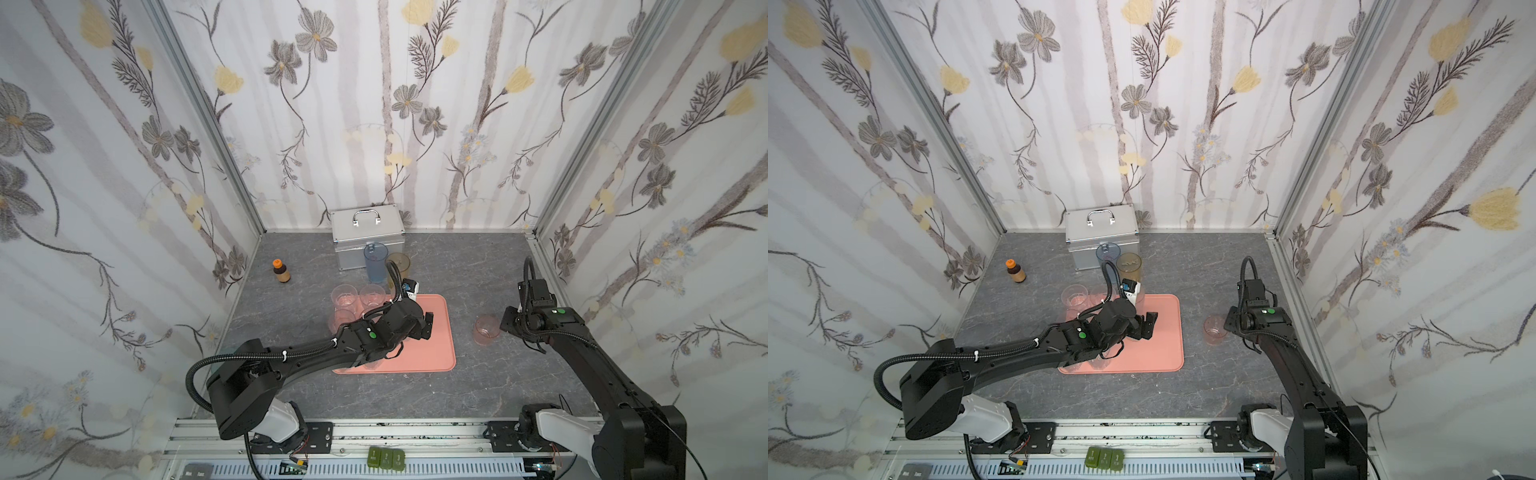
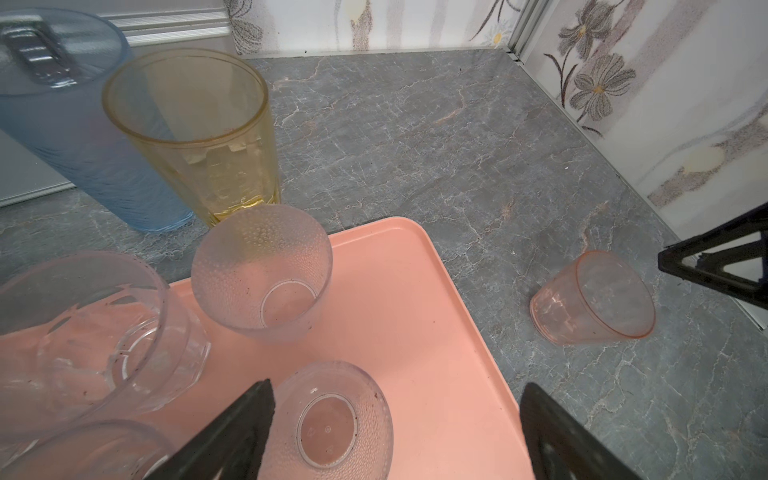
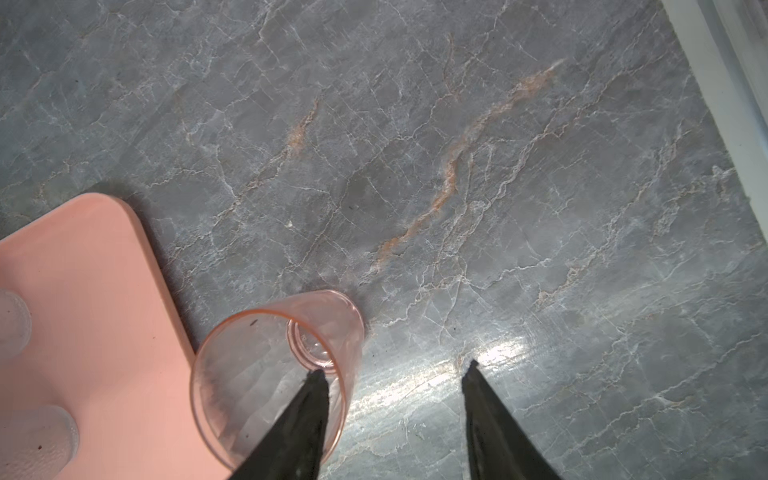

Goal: Place the glasses into the tray
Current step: 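Move the right gripper to the pink-tinted cup on the table, then close the right gripper on the pink-tinted cup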

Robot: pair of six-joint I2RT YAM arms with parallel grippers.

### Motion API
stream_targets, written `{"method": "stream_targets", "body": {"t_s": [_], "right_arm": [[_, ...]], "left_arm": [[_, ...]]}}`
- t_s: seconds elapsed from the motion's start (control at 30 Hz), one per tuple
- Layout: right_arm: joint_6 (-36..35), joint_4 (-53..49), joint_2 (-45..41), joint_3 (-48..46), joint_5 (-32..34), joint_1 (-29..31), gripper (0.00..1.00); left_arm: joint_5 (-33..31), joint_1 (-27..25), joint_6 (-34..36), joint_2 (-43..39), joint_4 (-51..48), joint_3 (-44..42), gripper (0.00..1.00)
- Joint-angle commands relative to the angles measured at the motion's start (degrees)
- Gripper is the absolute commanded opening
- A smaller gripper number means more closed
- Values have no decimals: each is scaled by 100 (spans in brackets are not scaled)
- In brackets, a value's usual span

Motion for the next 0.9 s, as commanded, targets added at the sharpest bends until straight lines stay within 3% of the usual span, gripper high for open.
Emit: {"method": "stream_targets", "body": {"t_s": [0.0,0.17,0.33,0.57,0.7,0.87], "right_arm": [[46,626,82,-76,-610,-33,49],[92,797,174,-366,-808,-36,41],[106,995,259,-574,-872,-3,27],[117,870,252,-500,-455,405,10],[141,419,172,-166,-25,911,6],[287,-248,204,692,443,2102,4]], "left_arm": [[-204,-12,33,-30,126,2,95],[-285,-12,67,-82,118,-85,96],[-389,4,161,-145,118,-113,97],[-507,43,194,-323,117,-288,97],[-625,198,302,-602,109,-450,98],[-562,716,248,-1250,109,-872,98]]}}
